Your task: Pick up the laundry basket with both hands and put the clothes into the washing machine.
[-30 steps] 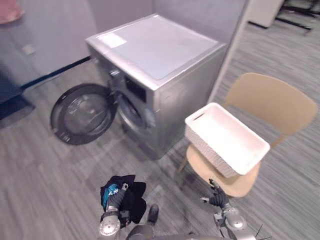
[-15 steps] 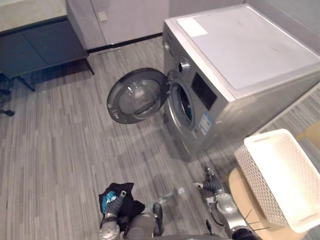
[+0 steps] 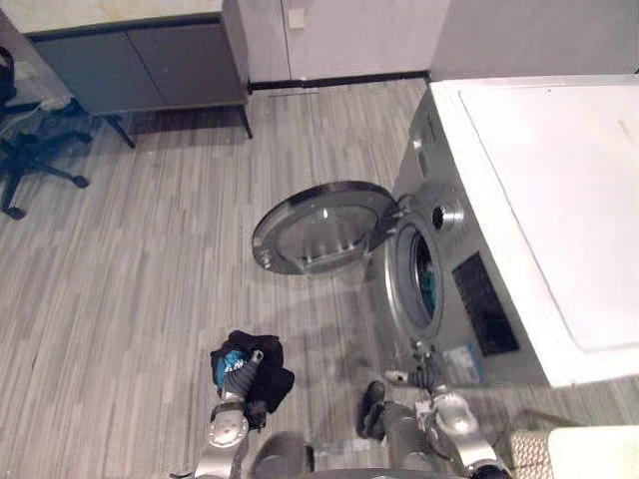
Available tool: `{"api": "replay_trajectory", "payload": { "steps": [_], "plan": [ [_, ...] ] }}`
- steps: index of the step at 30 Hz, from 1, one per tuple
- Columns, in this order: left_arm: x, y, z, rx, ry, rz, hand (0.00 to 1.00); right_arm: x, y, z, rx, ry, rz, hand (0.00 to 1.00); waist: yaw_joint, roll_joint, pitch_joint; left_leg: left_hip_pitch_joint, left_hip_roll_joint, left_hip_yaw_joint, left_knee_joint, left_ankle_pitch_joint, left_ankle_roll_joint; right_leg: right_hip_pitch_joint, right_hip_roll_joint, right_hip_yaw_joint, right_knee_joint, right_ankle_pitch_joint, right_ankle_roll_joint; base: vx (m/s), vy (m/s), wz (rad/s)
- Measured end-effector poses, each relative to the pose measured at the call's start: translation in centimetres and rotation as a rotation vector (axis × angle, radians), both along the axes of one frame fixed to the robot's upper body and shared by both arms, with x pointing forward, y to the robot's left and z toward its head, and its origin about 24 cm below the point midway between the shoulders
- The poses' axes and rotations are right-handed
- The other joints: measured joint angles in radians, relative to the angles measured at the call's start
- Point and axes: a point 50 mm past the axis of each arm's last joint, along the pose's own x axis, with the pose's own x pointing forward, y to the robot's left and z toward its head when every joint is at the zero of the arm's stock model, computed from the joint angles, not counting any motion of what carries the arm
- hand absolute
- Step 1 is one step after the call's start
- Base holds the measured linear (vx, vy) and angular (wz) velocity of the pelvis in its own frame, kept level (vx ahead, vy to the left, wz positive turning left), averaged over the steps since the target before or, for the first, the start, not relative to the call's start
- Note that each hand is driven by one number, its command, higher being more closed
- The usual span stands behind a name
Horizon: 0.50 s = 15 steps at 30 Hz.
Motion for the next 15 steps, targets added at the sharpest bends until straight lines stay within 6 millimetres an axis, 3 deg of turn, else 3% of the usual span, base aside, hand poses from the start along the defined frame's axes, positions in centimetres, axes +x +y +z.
{"api": "replay_trajectory", "payload": {
  "steps": [3, 4, 6, 7, 8, 9, 10, 12, 13, 14, 15],
  "plan": [
    [0.8, -1.4, 0.4, -0.024, -0.023, -0.067, 1.0, -0.2, 1.3, -0.2, 0.04, 0.008, 0.024, 0.0, -0.001, -0.025, 0.014, -0.068, 0.013, 0.034, -0.001, -0.04, 0.065, 0.136, 0.007, 0.068, -0.098, -0.002, 0.001, 0.48, -0.066, -0.5],
    [0.9, -1.6, 0.5, -0.028, -0.031, -0.07, 1.0, -0.1, 1.5, -0.2, 0.045, 0.009, 0.024, 0.0, -0.001, -0.024, 0.014, -0.084, 0.014, 0.03, -0.045, -0.046, 0.069, 0.148, 0.006, 0.085, -0.107, -0.002, 0.001, 0.35, 0.058, -0.82],
    [1.5, -2.0, 0.9, -0.035, -0.053, -0.081, 1.0, 0.3, 1.8, 0.0, 0.052, -0.001, 0.016, 0.0, 0.0, -0.025, 0.018, -0.12, -0.014, -0.047, -0.296, -0.056, 0.061, 0.161, -0.006, 0.158, -0.111, -0.003, 0.008, 0.33, 0.186, -1.08],
    [2.0, -2.5, 1.1, -0.041, -0.067, -0.097, 1.0, 0.2, 1.5, -0.2, 0.055, 0.001, -0.013, 0.0, 0.001, -0.023, 0.02, -0.111, -0.048, -0.144, -0.482, -0.026, 0.031, 0.17, -0.018, 0.197, -0.109, -0.012, 0.05, 0.26, 0.234, -0.96],
    [2.0, -2.8, 1.1, -0.045, -0.069, -0.106, 1.0, 0.1, 1.2, -0.2, 0.046, 0.004, -0.02, 0.0, 0.001, -0.016, 0.018, -0.1, -0.055, -0.182, -0.561, 0.008, 0.011, 0.172, -0.017, 0.214, -0.109, -0.02, 0.067, 0.27, 0.29, -1.07],
    [1.8, -3.6, 1.1, -0.058, -0.067, -0.124, 1.0, -0.1, 0.3, -0.2, 0.023, 0.004, -0.028, 0.0, 0.001, 0.023, 0.009, -0.094, -0.033, -0.246, -0.655, 0.159, -0.014, 0.176, 0.005, 0.249, -0.109, -0.045, 0.113, 0.26, 0.372, -1.12],
    [1.5, -4.5, 0.8, -0.074, -0.054, -0.149, 1.0, -0.2, -0.3, -0.3, 0.003, 0.01, -0.028, 0.0, -0.003, 0.064, 0.016, -0.095, -0.008, -0.266, -0.636, 0.162, 0.004, 0.18, 0.031, 0.283, -0.102, -0.074, 0.159, 0.23, 0.391, -1.03],
    [2.3, -4.7, 1.0, -0.06, -0.059, -0.201, 1.0, -0.7, 0.0, -0.6, 0.014, 0.025, -0.044, 0.0, -0.007, 0.015, 0.015, -0.083, -0.046, -0.21, -0.648, 0.15, 0.022, 0.154, -0.028, 0.327, -0.081, -0.086, 0.178, 0.14, 0.332, -0.73],
    [2.7, -4.4, 1.4, -0.023, -0.074, -0.242, 1.0, -1.5, 0.4, -1.1, 0.034, 0.049, -0.052, 0.0, -0.005, -0.027, 0.006, -0.068, -0.074, -0.123, -0.672, 0.141, 0.05, 0.125, -0.076, 0.397, -0.087, -0.082, 0.201, 0.14, 0.28, -0.74],
    [2.7, -4.3, 1.4, -0.021, -0.073, -0.243, 1.0, -1.5, 0.5, -1.1, 0.036, 0.05, -0.052, 0.0, -0.005, -0.03, 0.005, -0.066, -0.075, -0.115, -0.672, 0.139, 0.053, 0.121, -0.08, 0.404, -0.088, -0.08, 0.203, 0.17, 0.381, -1.49],
    [2.6, -3.9, 1.3, -0.004, -0.068, -0.244, 1.0, -1.2, 1.1, -1.0, 0.05, 0.043, -0.044, 0.0, -0.003, -0.04, 0.006, -0.049, -0.072, -0.018, -0.672, 0.122, 0.084, 0.091, -0.098, 0.475, -0.106, -0.04, 0.232, 0.07, 0.192, -1.29]
  ]
}}
